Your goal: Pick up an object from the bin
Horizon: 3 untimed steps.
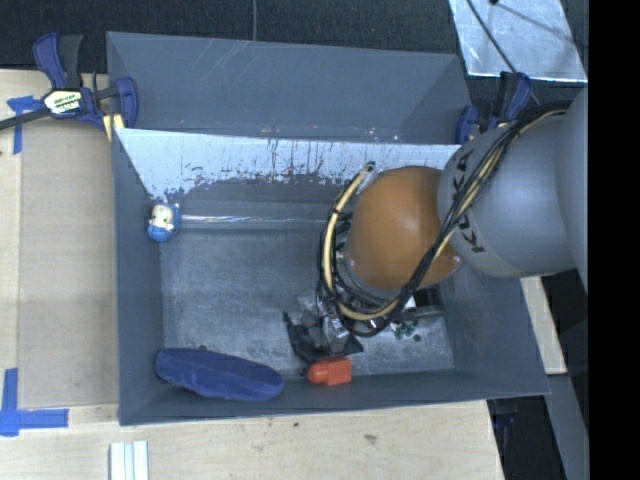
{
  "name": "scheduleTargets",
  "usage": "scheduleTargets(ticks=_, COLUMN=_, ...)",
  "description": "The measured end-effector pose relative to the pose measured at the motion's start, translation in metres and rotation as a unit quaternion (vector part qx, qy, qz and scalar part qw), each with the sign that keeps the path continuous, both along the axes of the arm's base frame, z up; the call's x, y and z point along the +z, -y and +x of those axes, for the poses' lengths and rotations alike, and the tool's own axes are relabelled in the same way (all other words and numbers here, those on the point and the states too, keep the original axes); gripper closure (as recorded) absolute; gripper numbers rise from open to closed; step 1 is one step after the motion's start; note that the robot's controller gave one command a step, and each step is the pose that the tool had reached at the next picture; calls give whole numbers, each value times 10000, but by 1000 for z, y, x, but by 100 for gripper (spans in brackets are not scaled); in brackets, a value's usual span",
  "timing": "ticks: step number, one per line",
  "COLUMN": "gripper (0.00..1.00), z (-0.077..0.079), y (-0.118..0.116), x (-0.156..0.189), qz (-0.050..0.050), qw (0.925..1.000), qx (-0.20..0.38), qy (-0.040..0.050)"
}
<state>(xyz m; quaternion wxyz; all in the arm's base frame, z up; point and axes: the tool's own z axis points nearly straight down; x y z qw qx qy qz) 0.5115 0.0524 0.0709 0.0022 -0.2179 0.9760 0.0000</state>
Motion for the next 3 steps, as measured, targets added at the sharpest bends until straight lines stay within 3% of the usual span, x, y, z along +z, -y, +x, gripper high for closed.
scheduleTargets(ticks=1, gripper=100, z=5, y=3, x=63, qz=-1, qw=9999, qx=138, qy=23)
scheduleTargets(ticks=2, gripper=100, z=12, y=-12, x=110, qz=4, qw=9996, qx=290, qy=25)
scheduleTargets(ticks=3, gripper=100, z=18, y=-5, x=173, qz=0, qw=9998, qx=195, qy=36)
